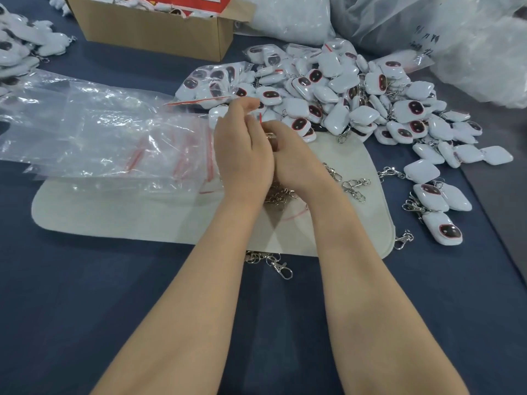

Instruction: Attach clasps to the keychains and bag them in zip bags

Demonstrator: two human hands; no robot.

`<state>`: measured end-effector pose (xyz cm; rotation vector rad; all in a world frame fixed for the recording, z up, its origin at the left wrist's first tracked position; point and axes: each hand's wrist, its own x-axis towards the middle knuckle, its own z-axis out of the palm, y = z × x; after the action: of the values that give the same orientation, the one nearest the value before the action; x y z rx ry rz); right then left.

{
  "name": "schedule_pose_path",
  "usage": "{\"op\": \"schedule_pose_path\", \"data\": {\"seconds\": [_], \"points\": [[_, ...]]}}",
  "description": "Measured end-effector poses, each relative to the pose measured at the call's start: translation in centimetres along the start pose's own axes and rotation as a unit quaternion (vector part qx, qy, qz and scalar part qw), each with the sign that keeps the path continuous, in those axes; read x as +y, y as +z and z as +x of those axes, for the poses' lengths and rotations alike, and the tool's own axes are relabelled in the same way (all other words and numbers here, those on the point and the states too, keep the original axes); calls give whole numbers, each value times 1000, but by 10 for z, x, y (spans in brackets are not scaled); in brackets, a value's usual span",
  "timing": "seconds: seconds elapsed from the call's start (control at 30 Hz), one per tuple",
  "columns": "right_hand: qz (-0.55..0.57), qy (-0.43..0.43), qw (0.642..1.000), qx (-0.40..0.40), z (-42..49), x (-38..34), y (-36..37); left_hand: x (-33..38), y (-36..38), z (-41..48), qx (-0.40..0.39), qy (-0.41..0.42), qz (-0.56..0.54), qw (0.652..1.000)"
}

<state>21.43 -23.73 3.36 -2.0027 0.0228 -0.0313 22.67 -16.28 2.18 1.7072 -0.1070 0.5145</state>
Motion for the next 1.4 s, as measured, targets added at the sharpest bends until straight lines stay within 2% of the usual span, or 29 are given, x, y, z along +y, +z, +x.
{"op": "schedule_pose_path", "data": {"seconds": [0.1,0.17,0.23,0.3,0.33,0.37,0.47,0.53,0.67,0.83,1.1,1.33,1.4], "points": [[-47,-31,997,-45,-1,1,-3,1,0,-1,-11,13,28,999],[-75,-44,996,-24,1,2,-2,0,0,-1,-13,14,41,999],[-87,-41,990,101,6,6,-1,-4,1,1,-26,-1,42,999],[-110,-11,956,272,10,13,-5,-9,2,2,-47,-22,46,998],[-132,3,940,313,10,17,-8,-11,2,3,-55,-29,49,997],[-166,16,935,313,12,21,-11,-12,3,3,-60,-32,51,996],[-275,53,939,202,17,31,-13,-14,4,3,-62,-32,50,996],[-295,78,936,175,16,33,-10,-15,5,3,-64,-31,48,996],[-281,80,933,212,16,34,-7,-15,5,3,-58,-35,41,997],[-182,57,943,274,16,31,-7,-11,2,4,-20,-58,-17,998],[-243,103,930,257,16,36,-6,-8,-2,8,50,-87,-90,991],[-258,93,925,264,17,38,-3,-8,0,7,18,-74,-69,995],[-216,86,931,280,18,36,-4,-9,2,5,-5,-63,-45,997]]}}
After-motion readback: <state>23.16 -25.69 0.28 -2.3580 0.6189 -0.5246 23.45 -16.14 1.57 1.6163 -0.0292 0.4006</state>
